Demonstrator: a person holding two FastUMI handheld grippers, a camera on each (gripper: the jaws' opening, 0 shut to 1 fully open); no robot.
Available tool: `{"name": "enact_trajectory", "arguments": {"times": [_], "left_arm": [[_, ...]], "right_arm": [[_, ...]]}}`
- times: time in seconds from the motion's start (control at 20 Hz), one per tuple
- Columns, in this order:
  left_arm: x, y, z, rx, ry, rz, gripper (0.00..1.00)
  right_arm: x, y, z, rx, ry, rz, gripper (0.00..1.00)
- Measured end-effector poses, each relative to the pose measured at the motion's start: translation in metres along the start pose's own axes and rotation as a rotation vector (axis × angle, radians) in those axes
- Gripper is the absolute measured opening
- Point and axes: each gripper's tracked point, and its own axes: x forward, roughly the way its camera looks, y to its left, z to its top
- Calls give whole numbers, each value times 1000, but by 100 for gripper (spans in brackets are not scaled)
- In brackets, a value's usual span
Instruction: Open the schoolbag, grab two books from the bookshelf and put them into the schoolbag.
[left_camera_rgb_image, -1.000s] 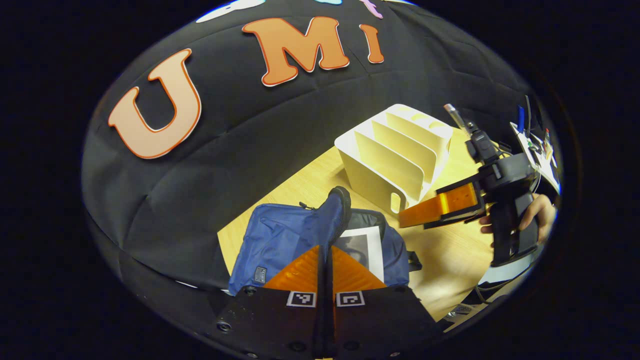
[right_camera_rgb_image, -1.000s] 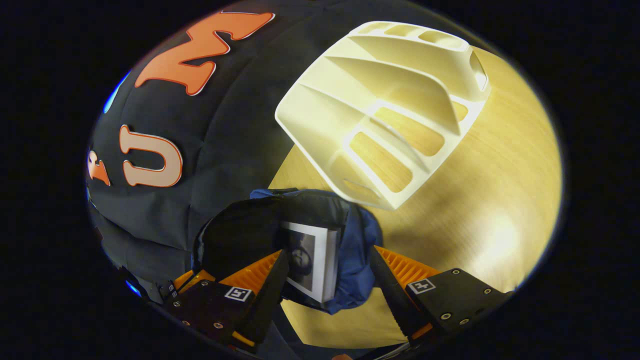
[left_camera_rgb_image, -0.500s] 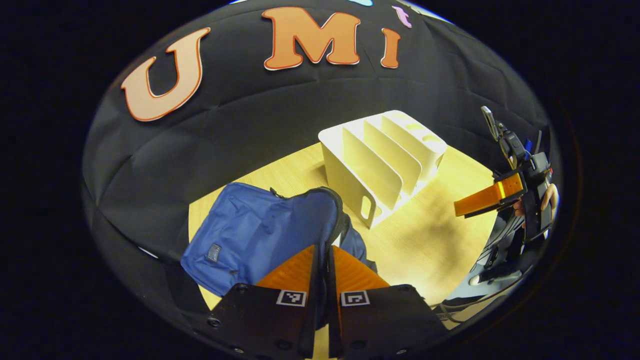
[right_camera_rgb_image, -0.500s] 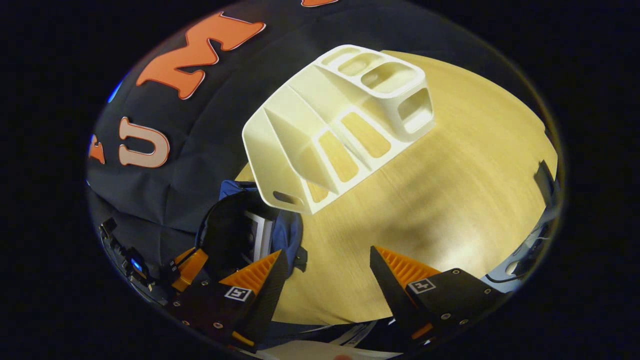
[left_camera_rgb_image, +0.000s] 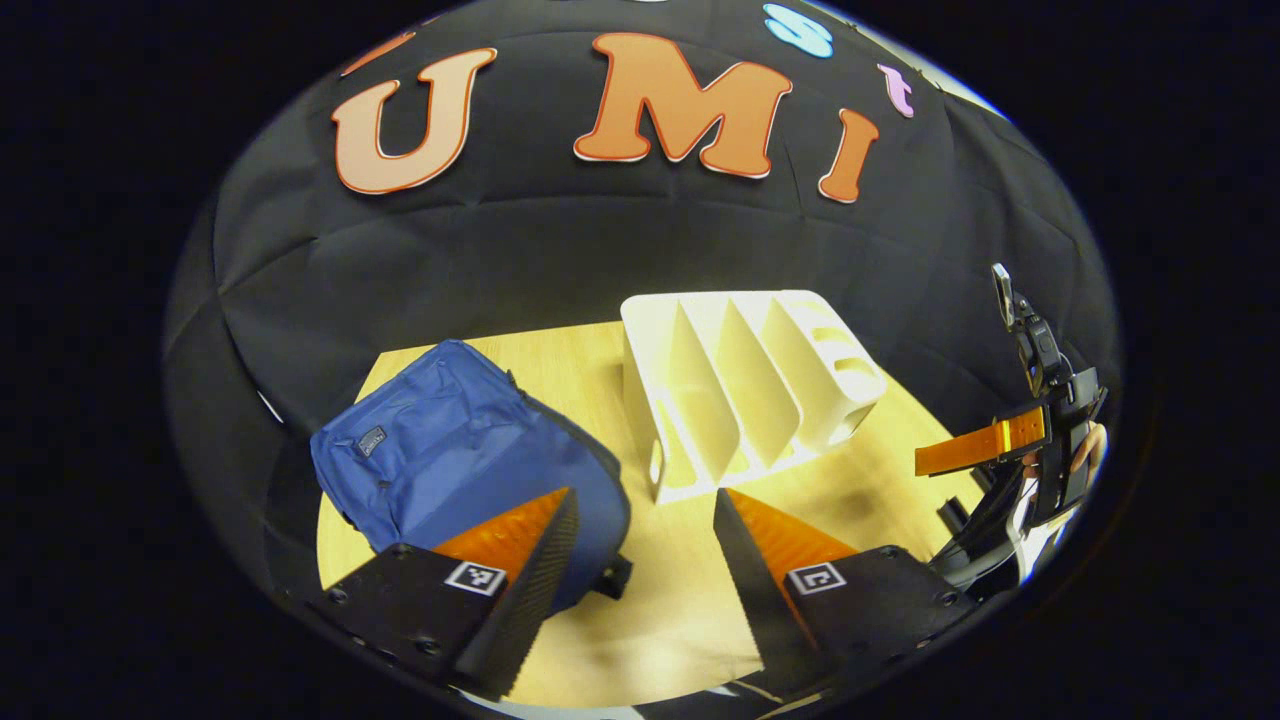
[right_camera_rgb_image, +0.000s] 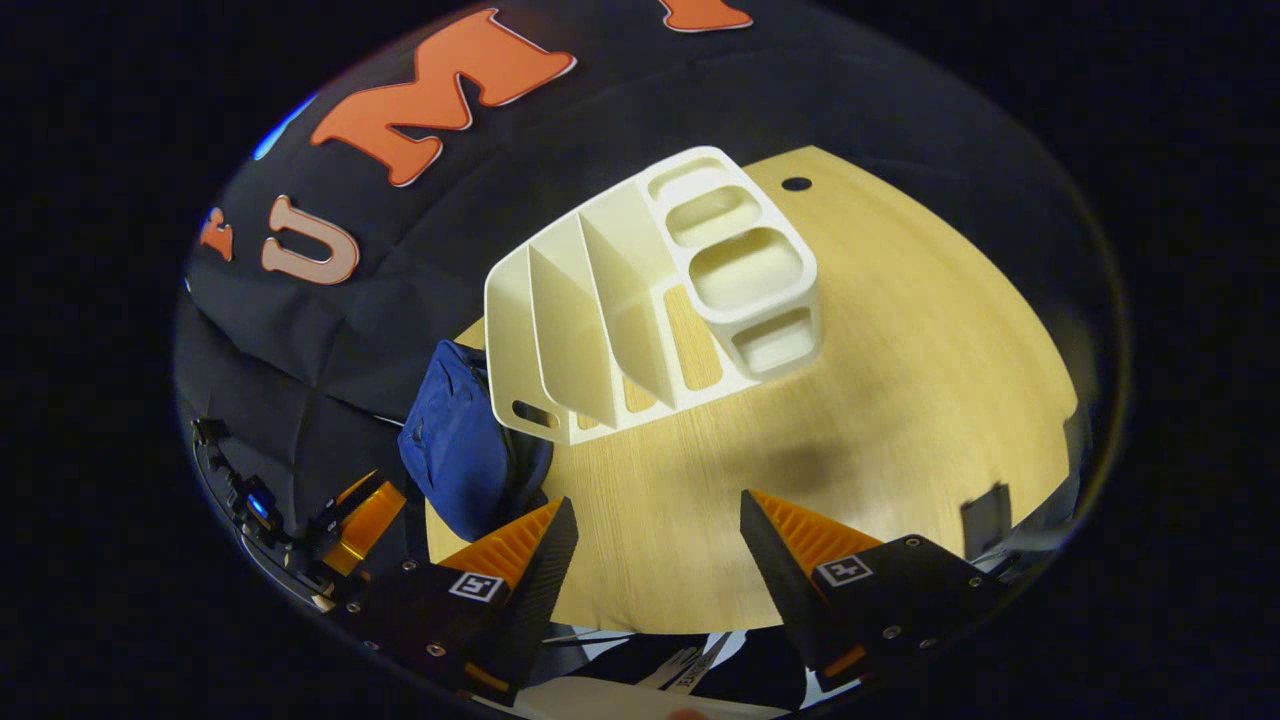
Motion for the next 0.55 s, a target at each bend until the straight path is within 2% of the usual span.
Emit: {"name": "enact_trajectory", "arguments": {"times": [0.15,0.25,0.4,0.55], "left_arm": [[-22,-18,35,-20,-118,70,97],[-31,-33,59,2,-197,68,97],[-54,-46,107,51,-352,108,97],[-78,-48,137,69,-476,133,96]], "right_arm": [[-39,-4,51,-161,-156,-33,97],[-71,9,86,-246,-302,-36,97],[-132,22,112,-323,-512,-20,97],[-180,22,126,-367,-705,-41,96]]}}
